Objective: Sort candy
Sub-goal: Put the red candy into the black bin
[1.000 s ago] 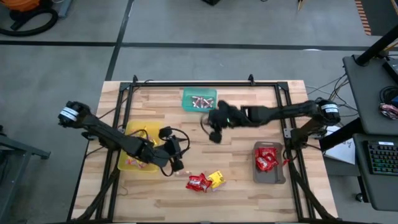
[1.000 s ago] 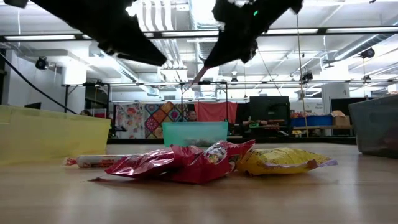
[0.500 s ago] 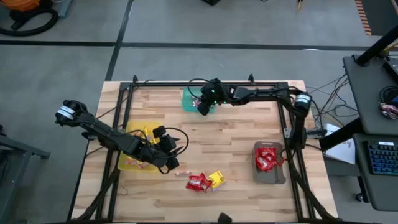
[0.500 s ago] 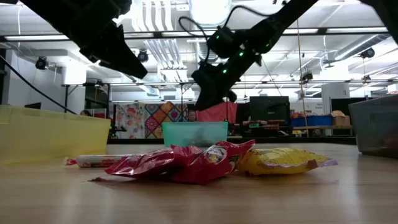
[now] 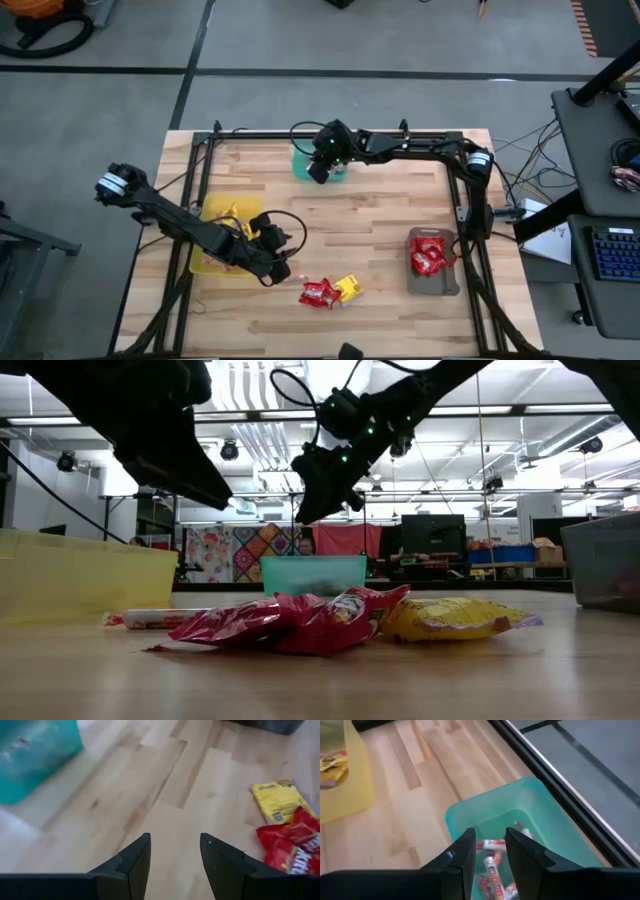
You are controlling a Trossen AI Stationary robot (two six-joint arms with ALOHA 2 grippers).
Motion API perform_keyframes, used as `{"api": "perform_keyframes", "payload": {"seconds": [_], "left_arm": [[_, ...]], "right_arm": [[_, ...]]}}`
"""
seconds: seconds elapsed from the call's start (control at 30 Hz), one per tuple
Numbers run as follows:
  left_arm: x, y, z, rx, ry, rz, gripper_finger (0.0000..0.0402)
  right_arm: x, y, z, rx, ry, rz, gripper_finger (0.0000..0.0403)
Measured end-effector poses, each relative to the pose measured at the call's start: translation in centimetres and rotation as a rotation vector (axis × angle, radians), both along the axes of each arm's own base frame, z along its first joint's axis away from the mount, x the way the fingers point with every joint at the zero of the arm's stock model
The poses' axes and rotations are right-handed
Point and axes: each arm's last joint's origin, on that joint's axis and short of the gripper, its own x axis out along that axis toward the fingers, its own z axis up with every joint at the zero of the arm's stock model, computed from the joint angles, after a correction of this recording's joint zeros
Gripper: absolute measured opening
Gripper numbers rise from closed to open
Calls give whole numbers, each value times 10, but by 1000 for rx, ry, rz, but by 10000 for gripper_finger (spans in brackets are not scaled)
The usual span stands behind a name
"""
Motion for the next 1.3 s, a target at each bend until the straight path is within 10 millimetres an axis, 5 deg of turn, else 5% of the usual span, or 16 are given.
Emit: {"api": "perform_keyframes", "payload": {"seconds": [0.5, 0.8, 1.1, 1.3], "left_arm": [[6, -11, -10, -54, -24, -6, 155], [9, -13, -14, -52, -29, -3, 155], [10, -14, -16, -58, -18, -20, 155], [10, -14, -16, -24, -7, -49, 155]], "right_arm": [[-6, 2, 0, -20, 141, 62, 99], [-14, 10, 15, -1, 146, 60, 51], [-45, 88, 70, 23, 215, 275, 10], [-71, 155, 79, 31, 220, 425, 9]]}}
